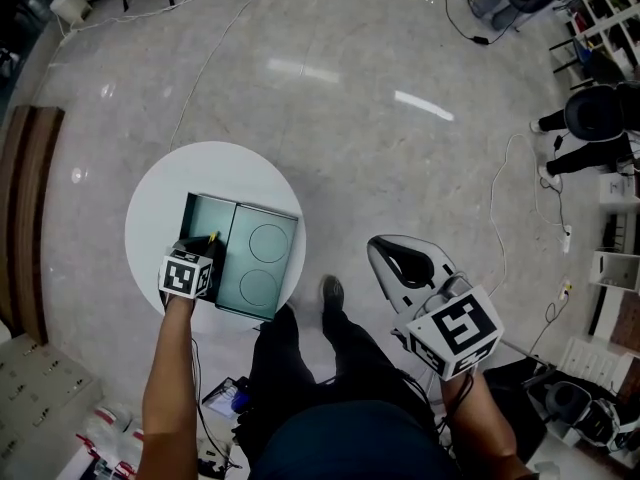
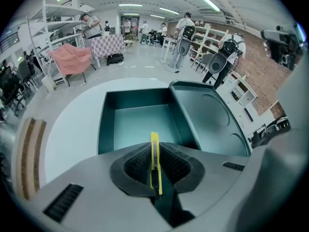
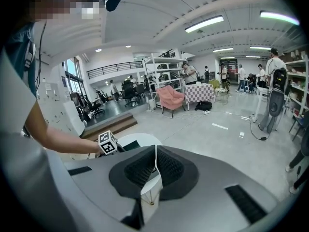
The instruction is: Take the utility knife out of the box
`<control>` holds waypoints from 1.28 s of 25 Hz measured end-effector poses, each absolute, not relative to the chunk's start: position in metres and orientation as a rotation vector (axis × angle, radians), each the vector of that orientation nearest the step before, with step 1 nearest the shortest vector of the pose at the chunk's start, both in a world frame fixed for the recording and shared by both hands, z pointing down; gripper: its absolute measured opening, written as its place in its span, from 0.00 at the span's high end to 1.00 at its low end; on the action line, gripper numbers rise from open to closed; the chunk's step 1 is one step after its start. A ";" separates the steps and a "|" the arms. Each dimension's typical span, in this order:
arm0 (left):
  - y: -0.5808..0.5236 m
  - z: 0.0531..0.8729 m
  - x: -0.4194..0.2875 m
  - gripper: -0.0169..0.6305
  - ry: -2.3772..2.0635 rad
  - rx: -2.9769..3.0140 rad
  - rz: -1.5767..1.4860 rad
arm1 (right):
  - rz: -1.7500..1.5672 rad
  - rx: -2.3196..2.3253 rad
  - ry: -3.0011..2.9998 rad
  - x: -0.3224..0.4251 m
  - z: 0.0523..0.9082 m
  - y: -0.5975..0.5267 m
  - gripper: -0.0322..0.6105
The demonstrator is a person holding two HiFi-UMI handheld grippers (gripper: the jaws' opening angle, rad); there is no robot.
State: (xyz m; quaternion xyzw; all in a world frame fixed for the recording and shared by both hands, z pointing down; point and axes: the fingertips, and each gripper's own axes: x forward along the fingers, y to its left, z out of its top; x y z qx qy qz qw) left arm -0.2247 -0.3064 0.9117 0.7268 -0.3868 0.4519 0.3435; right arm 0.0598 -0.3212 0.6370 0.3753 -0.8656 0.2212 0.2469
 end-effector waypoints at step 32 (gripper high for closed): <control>-0.194 0.557 -0.221 0.87 -1.418 2.221 0.591 | 0.325 0.859 -2.585 0.014 0.464 -0.234 0.89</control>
